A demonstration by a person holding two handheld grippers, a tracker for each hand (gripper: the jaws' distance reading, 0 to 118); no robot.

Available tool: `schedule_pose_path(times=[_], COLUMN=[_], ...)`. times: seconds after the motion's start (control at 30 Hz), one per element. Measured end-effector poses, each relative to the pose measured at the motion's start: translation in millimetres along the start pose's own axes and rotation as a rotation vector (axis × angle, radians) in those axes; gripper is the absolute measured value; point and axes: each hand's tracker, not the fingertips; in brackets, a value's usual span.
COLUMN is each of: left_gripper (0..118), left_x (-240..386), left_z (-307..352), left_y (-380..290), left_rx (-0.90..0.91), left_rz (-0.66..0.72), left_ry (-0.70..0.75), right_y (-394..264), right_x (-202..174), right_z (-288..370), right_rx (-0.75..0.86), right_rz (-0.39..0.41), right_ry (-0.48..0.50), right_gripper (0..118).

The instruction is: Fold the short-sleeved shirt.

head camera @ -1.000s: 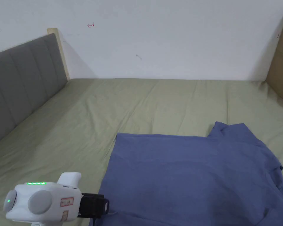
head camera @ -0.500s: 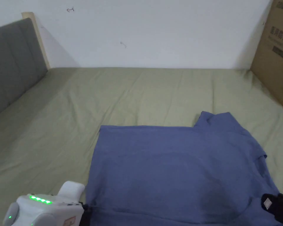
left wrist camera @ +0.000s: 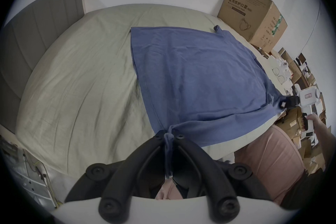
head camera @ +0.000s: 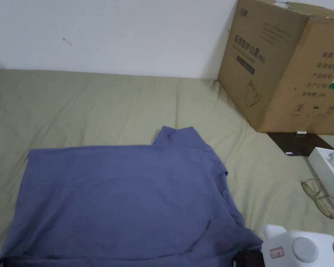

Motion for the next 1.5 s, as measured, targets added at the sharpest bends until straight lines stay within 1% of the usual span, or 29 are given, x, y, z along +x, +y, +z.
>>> schedule_pose_path(times=[0.03,0.1,0.13,0.17,0.2,0.23,0.27,0.3,0.33,0.43,0.57,0.6,0.7,0.8,0.83,0.9,0.97,1.03,1.1,1.13,1.17,1.2,1.23,1.27,1.3,1.33,1.4,1.47,1.5], left_gripper=[5,5,5,5,5,5,5,5,5,4,4,4,4,4,4,4,4,4,5,10,28,67,94,103,101,101,102,102,101], left_x=[3.2,7.9,3.4,3.1,3.1,1.2,-1.5,-1.4,0.1,-1.3,-2.2,-2.3,-8.1,-18.0,-21.7,-32.2,-41.0,-49.5,-57.2,-61.4,-63.7,-65.8,-68.2,-71.8,-73.6,-74.5,-79.4,-77.0,-74.8], left_z=[0.7,0.5,0.6,0.2,-0.1,-0.6,-0.8,-0.6,0.2,2.3,14.4,17.7,22.1,14.4,7.4,-19.9,-49.7,-78.4,-104.2,-114.8,-122.2,-127.7,-131.2,-131.6,-127.0,-122.3,-112.9,-95.0,-85.3], left_y=[-0.6,-2.4,-2.4,-2.9,-3.3,-3.1,-2.6,-2.4,-2.2,0.2,8.0,13.2,34.2,70.6,84.2,115.7,139.2,158.3,169.3,174.6,178.2,178.3,179.9,179.4,177.1,175.4,175.2,172.8,171.7], left_rx=[-0.003,-0.010,-0.016,-0.022,-0.024,-0.027,-0.026,-0.025,-0.021,-0.012,0.039,0.053,0.103,0.113,0.099,-0.008,-0.061,-0.098,-0.124,-0.124,-0.131,-0.126,-0.122,-0.117,-0.092,-0.059,-0.038,-0.018,0.000], left_rz=[-0.008,-0.014,-0.010,0.003,0.022,0.041,0.054,0.064,0.066,0.069,0.074,0.077,0.098,0.162,0.185,0.214,0.196,0.198,0.232,0.238,0.246,0.250,0.258,0.269,0.287,0.310,0.331,0.329,0.325], left_ry=[0.004,0.012,0.013,0.016,0.012,0.004,-0.001,-0.008,-0.006,-0.009,-0.032,-0.039,-0.048,-0.056,-0.045,-0.019,-0.040,-0.038,-0.030,-0.034,-0.025,-0.008,0.004,0.008,0.002,0.000,-0.047,-0.049,-0.055], right_y=[-4.8,-5.8,-4.6,-6.9,-8.1,-9.2,-10.1,-10.8,-11.3,-10.8,-0.6,3.7,26.3,67.3,84.3,124.7,162.7,194.5,217.8,226.2,231.8,236.0,236.6,236.2,234.5,231.1,220.9,209.4,201.4], right_x=[-0.8,-5.3,-6.9,-9.1,-11.4,-13.0,-13.4,-13.5,-13.5,-14.5,-9.0,-8.8,-14.4,-20.0,-22.0,-26.8,-34.9,-38.8,-42.6,-44.4,-46.2,-48.1,-47.3,-48.1,-48.2,-48.2,-46.3,-46.7,-47.4], right_z=[-4.0,2.3,5.8,12.8,17.6,21.9,24.2,28.4,30.5,41.4,68.1,74.4,87.0,89.3,86.4,74.1,55.1,31.3,8.1,-3.3,-13.1,-21.4,-25.9,-28.9,-29.4,-27.5,-16.4,-3.4,8.0], right_rx=[0.009,0.034,0.029,0.033,0.060,0.083,0.085,0.079,0.070,0.108,0.189,0.208,0.238,0.254,0.255,0.226,0.178,0.138,0.115,0.102,0.091,0.087,0.095,0.115,0.143,0.164,0.213,0.234,0.257], right_rz=[-0.011,0.008,0.008,0.012,0.034,0.059,0.063,0.044,0.020,0.019,-0.067,-0.076,-0.062,-0.066,-0.069,-0.062,-0.066,-0.094,-0.114,-0.129,-0.145,-0.159,-0.172,-0.176,-0.178,-0.178,-0.199,-0.223,-0.221], right_ry=[0.009,-0.010,-0.010,-0.003,0.000,0.002,0.019,0.104,0.120,0.101,0.170,0.184,0.181,0.186,0.180,0.149,0.144,0.131,0.117,0.108,0.099,0.089,0.075,0.072,0.066,0.066,0.101,0.141,0.157], right_gripper=[104,102,91,68,32,11,10,10,10,10,9,9,9,9,9,9,9,9,9,9,10,13,31,62,88,88,88,88,88])
